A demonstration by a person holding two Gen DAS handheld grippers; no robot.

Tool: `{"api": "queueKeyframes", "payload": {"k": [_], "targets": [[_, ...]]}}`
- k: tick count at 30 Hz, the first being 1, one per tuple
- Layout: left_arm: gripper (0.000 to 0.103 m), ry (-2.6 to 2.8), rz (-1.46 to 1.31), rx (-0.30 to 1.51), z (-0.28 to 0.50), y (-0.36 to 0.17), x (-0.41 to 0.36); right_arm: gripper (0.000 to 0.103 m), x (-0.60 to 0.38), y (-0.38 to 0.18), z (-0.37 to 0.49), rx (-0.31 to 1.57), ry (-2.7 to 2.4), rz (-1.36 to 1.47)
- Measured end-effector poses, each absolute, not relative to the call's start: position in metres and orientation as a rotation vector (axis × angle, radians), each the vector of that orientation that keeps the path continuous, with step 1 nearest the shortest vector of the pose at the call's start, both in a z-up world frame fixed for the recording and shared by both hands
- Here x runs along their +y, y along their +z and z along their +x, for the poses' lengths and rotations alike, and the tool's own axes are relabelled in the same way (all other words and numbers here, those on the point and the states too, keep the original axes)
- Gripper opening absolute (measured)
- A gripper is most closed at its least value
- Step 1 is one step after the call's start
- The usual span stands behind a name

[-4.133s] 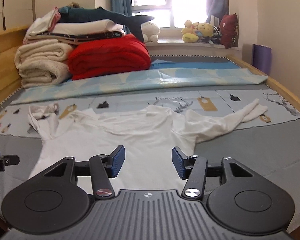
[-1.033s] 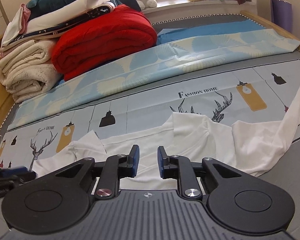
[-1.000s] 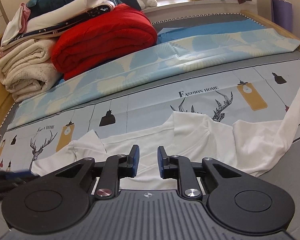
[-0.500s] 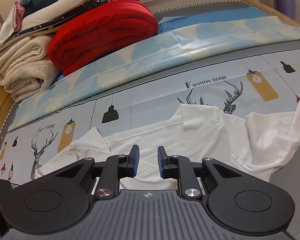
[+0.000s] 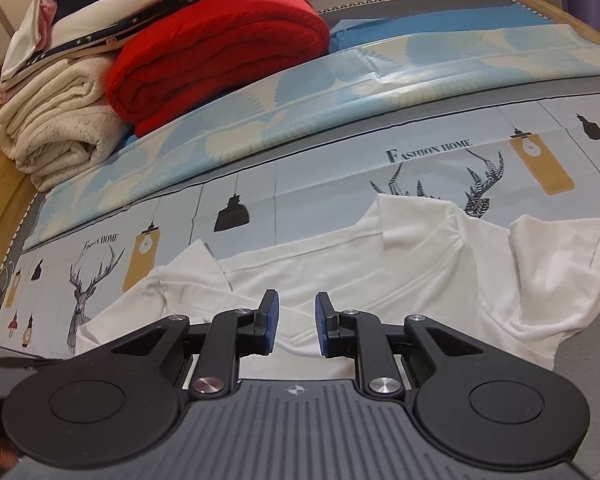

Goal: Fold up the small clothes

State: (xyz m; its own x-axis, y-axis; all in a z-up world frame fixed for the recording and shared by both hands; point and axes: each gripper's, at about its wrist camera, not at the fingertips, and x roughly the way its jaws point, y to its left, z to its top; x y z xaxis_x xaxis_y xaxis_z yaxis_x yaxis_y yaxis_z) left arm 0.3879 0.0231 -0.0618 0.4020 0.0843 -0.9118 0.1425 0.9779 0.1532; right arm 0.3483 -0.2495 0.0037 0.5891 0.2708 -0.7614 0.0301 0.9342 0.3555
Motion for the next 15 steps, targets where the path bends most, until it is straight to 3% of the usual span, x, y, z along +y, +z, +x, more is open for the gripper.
{"api": "queueKeyframes", "payload": {"k": [2, 7, 10, 12, 15], "targets": [[0.005, 0.052, 0.272, 1.168, 0.391, -0.066, 0.033, 0.021, -0.247, 0.002, 0.348, 0.947, 0.154, 0.346], [0.009, 0.050, 0.035, 1.100, 0.394, -0.037, 0.061, 0.021, -0.244, 0.002, 0.348, 0.956, 0.174, 0.337], [0.021, -0.097, -0.064, 1.076, 0.394, -0.027, 0.049, 0.021, -0.240, 0.002, 0.349, 0.956, 0.182, 0.336], [0.051, -0.220, -0.043, 1.130, 0.392, -0.034, 0.029, 0.021, -0.237, 0.001, 0.349, 0.960, 0.195, 0.335], [0.060, -0.284, 0.154, 1.168, 0.382, -0.048, -0.005, 0.021, -0.233, 0.000, 0.350, 0.967, 0.213, 0.341]]}}
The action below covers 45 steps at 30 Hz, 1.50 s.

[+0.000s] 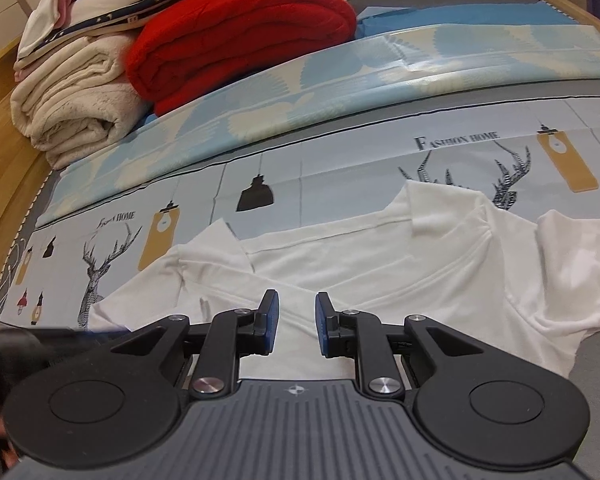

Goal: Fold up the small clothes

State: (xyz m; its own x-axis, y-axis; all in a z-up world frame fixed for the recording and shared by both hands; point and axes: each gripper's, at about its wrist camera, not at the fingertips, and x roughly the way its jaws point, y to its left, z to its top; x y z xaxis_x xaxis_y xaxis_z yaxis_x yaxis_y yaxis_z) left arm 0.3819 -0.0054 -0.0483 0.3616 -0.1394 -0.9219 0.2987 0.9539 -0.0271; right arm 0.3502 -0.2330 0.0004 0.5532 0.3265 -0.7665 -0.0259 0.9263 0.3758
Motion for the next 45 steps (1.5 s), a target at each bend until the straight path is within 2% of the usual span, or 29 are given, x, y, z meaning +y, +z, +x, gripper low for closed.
{"api": "queueKeyframes", "payload": {"k": [2, 3, 5, 9, 14, 21, 29, 31, 32, 33, 35, 38, 45], "targets": [[0.057, -0.266, 0.248, 1.171, 0.379, -0.055, -0.015, 0.021, -0.233, -0.001, 0.351, 0.977, 0.227, 0.367], [0.038, -0.245, 0.293, 1.170, 0.378, -0.060, -0.014, 0.021, -0.235, -0.003, 0.351, 0.985, 0.237, 0.389], [0.009, -0.203, 0.361, 1.159, 0.380, -0.063, -0.012, 0.023, -0.237, -0.007, 0.352, 1.010, 0.272, 0.445], [0.008, -0.238, 0.184, 1.064, 0.383, -0.036, 0.009, 0.037, -0.239, -0.016, 0.353, 1.062, 0.328, 0.571], [0.008, -0.448, -0.088, 0.941, 0.377, 0.003, 0.019, 0.040, -0.244, -0.026, 0.353, 1.087, 0.355, 0.739], [0.008, -0.640, -0.070, 0.887, 0.356, 0.017, -0.016, 0.053, -0.261, -0.046, 0.356, 1.079, 0.367, 1.051], [0.008, -0.683, -0.032, 0.894, 0.353, 0.003, -0.028, 0.055, -0.269, -0.049, 0.360, 1.079, 0.351, 1.084], [0.008, -0.681, -0.025, 0.901, 0.356, -0.002, -0.030, 0.053, -0.269, -0.048, 0.360, 1.081, 0.354, 1.063], [0.009, -0.677, -0.024, 0.903, 0.357, -0.003, -0.030, 0.044, -0.269, -0.047, 0.360, 1.077, 0.346, 1.051], [0.010, -0.673, -0.028, 0.906, 0.358, -0.002, -0.029, 0.024, -0.268, -0.046, 0.361, 1.075, 0.339, 1.030], [0.012, -0.661, -0.041, 0.914, 0.361, -0.003, -0.027, 0.008, -0.268, -0.044, 0.361, 1.074, 0.335, 0.986], [0.019, -0.643, -0.056, 0.898, 0.365, 0.003, -0.017, 0.006, -0.270, -0.039, 0.361, 1.066, 0.321, 0.923], [0.023, -0.227, -0.216, 0.864, 0.396, 0.013, 0.065, 0.005, -0.309, -0.015, 0.357, 0.966, 0.036, 0.643]]}}
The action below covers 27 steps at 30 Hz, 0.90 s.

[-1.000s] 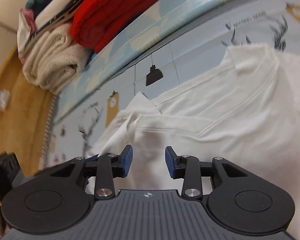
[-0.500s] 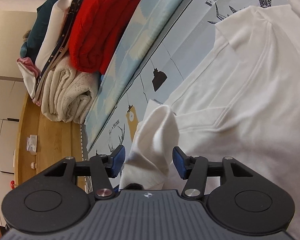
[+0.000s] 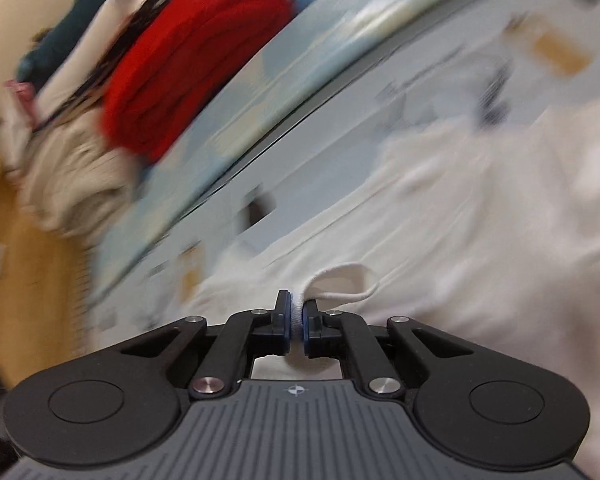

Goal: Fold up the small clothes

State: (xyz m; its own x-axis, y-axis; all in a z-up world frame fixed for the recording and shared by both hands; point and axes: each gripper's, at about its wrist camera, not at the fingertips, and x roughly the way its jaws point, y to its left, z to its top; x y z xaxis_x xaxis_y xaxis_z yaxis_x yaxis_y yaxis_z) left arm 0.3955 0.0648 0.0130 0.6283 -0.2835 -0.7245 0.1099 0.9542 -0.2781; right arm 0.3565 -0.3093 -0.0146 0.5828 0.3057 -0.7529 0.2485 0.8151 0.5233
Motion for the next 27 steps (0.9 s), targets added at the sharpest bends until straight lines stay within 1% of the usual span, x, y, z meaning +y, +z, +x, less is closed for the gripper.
{"api": "queueKeyframes", "payload": {"k": [2, 7, 11, 13, 16, 17, 18, 23, 25, 27], "targets": [[0.023, -0.093, -0.241, 0.900, 0.404, 0.007, 0.083, 0.005, -0.323, -0.013, 0.355, 0.952, -0.081, 0.549], [0.023, 0.079, -0.209, 1.003, 0.416, -0.016, 0.101, 0.005, -0.351, -0.035, 0.352, 1.028, -0.191, 0.601], [0.023, 0.084, -0.229, 1.016, 0.419, -0.022, 0.104, 0.005, -0.363, -0.027, 0.349, 0.964, -0.251, 0.579], [0.026, 0.084, -0.222, 1.026, 0.419, -0.025, 0.102, 0.005, -0.366, -0.027, 0.350, 0.951, -0.273, 0.562], [0.027, 0.085, -0.214, 1.055, 0.419, -0.034, 0.101, 0.006, -0.369, -0.039, 0.357, 1.023, -0.230, 0.559], [0.027, 0.088, -0.212, 1.062, 0.419, -0.036, 0.103, 0.010, -0.369, -0.042, 0.358, 1.038, -0.233, 0.554], [0.027, 0.089, -0.214, 1.069, 0.419, -0.038, 0.102, 0.010, -0.370, -0.043, 0.358, 1.042, -0.239, 0.552], [0.027, 0.025, -0.200, 1.095, 0.420, -0.044, 0.090, 0.010, -0.386, -0.034, 0.355, 0.969, -0.277, 0.590], [0.031, -0.016, -0.178, 1.101, 0.419, -0.045, 0.082, 0.010, -0.393, -0.028, 0.354, 0.938, -0.287, 0.585], [0.032, -0.037, -0.143, 1.111, 0.418, -0.048, 0.074, 0.010, -0.399, -0.025, 0.353, 0.924, -0.290, 0.583]]}}
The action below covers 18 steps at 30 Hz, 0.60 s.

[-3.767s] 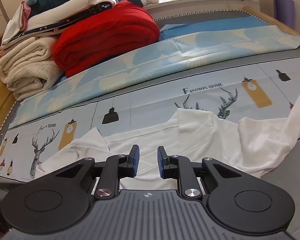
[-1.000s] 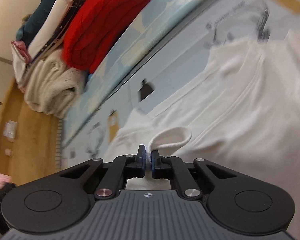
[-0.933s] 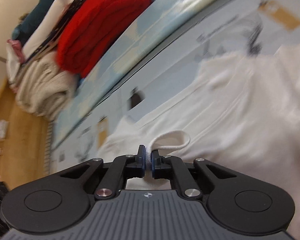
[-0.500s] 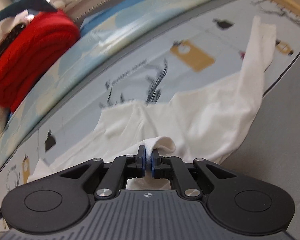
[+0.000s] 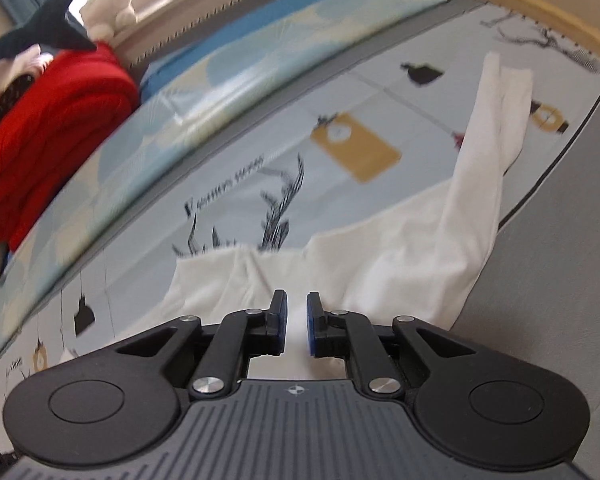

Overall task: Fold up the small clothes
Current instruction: 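Fold the held fabric over the shirt with the right tool and open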

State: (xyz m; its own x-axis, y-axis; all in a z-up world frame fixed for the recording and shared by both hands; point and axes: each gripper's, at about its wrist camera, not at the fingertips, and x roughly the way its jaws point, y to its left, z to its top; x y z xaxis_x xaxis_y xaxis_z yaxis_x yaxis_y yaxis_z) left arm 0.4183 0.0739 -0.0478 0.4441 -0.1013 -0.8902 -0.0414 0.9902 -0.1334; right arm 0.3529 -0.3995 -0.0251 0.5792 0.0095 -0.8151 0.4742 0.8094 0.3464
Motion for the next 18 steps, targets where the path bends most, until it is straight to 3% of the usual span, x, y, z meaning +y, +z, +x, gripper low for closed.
{"api": "queueKeyframes", "payload": {"k": [10, 13, 15, 18], "targets": [[0.033, -0.163, 0.097, 1.225, 0.405, -0.079, 0.038, 0.011, -0.385, -0.067, 0.364, 1.109, -0.088, 0.538], [0.042, -0.105, 0.270, 1.277, 0.396, -0.101, 0.035, 0.012, -0.396, -0.087, 0.366, 1.149, -0.164, 0.563], [0.059, -0.069, 0.317, 1.284, 0.393, -0.109, 0.043, 0.012, -0.403, -0.100, 0.368, 1.168, -0.202, 0.594], [0.058, -0.051, 0.290, 1.255, 0.394, -0.096, 0.048, 0.012, -0.409, -0.103, 0.366, 1.160, -0.211, 0.651]]}}
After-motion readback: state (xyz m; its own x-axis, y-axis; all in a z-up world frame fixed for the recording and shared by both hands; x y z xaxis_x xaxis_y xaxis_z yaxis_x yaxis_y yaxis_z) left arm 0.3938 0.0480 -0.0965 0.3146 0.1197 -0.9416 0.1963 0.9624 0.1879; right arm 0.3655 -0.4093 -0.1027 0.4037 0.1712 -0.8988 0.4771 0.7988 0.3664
